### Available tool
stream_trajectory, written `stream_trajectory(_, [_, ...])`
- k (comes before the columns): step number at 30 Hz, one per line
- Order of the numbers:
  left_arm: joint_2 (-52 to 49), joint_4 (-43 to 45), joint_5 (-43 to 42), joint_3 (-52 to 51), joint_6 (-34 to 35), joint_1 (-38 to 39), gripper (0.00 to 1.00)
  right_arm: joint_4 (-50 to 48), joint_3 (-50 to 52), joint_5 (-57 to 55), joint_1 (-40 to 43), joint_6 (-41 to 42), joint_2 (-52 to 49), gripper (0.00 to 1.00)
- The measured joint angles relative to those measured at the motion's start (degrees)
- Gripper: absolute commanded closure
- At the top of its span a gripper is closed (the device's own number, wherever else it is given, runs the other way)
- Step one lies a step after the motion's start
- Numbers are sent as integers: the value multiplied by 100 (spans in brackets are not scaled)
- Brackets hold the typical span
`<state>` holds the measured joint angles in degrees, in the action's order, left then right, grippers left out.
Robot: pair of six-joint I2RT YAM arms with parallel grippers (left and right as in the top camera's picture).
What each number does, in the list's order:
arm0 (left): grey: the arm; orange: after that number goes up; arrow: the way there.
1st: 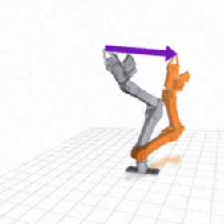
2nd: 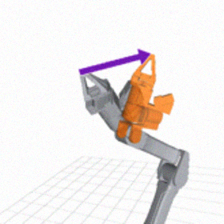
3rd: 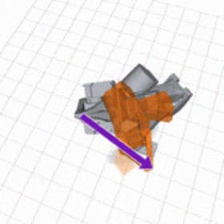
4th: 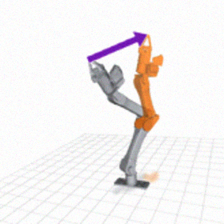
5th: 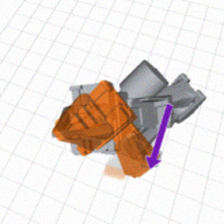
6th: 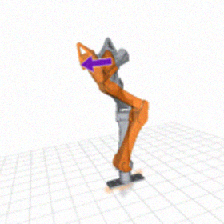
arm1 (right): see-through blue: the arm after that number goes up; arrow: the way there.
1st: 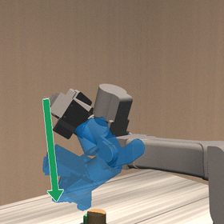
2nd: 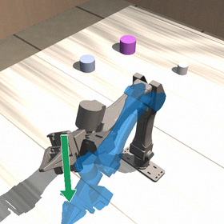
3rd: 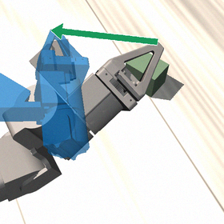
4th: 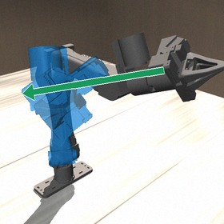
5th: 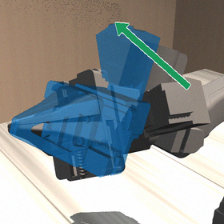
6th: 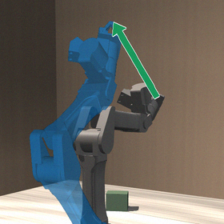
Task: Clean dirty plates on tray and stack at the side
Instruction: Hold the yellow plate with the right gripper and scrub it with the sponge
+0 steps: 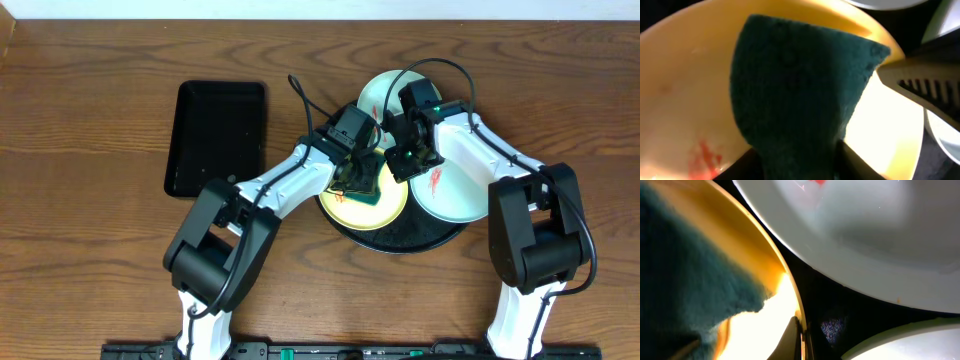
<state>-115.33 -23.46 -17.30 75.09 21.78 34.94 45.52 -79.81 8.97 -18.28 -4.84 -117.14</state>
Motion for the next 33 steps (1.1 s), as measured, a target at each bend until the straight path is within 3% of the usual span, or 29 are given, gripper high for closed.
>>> stream_trajectory(3, [0,9,-15,0,31,9,79,0,0,4,0,0,0,99])
stream_trajectory(9, [0,-173,186,39,39,42,89,13,0,72,0,0,-2,99])
stream_trajectory(19, [9,-957,1300,227,350,138,91,20,0,328,-72,2,-20,99])
stream_trajectory(33, [133,-1202,2420,205,444,120,92,26,0,398,-107,4,-24,99])
